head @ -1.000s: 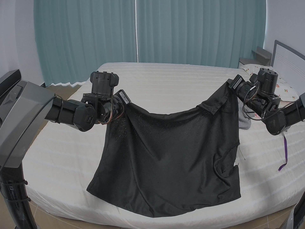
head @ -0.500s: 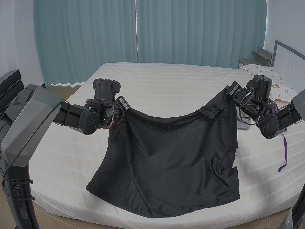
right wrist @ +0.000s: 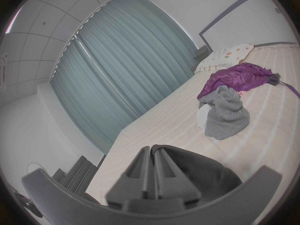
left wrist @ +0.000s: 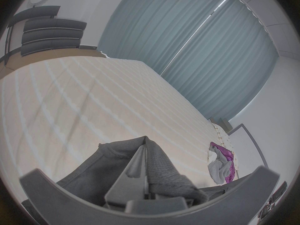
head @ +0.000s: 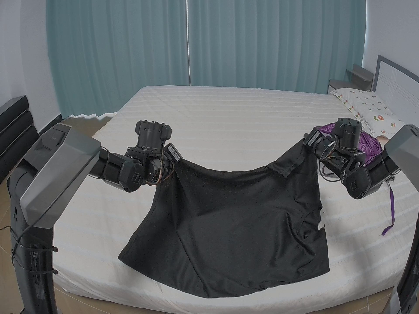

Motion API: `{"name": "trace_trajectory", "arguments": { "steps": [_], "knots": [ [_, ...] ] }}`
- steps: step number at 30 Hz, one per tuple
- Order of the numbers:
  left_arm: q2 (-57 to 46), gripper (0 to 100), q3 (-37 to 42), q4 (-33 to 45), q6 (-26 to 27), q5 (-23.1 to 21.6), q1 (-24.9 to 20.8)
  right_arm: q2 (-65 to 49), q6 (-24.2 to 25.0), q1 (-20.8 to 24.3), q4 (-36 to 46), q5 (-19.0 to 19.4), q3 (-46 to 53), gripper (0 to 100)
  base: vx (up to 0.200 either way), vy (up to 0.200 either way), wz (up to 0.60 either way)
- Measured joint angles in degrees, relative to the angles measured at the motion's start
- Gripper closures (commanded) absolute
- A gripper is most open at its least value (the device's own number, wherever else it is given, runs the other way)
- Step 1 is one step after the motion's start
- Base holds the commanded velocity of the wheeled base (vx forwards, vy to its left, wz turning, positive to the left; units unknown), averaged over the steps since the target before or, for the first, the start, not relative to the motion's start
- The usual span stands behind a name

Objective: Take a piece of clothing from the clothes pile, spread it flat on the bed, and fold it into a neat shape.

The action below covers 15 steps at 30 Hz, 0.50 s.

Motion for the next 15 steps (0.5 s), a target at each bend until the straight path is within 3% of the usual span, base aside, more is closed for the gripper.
{"name": "trace_trajectory", "arguments": {
  "steps": [1, 10, 15],
  "knots": [
    [0.55, 0, -0.30, 0.06, -0.39, -0.18, 0.17, 0.80, 0.29, 0.00, -0.46, -0.01, -0.10, 0, 0.000, 0.000, 0.00],
    [5.81, 0, -2.89, 0.05, -1.35, -2.24, 1.51, 9.98, 0.93, -0.17, -5.56, 0.05, -1.30, 0, 0.000, 0.000, 0.00],
    [9.76, 0, -6.06, -0.55, -1.79, -0.66, 2.26, 15.47, 0.93, -1.00, -12.25, -3.36, -4.12, 0, 0.000, 0.000, 0.00]
  ]
}}
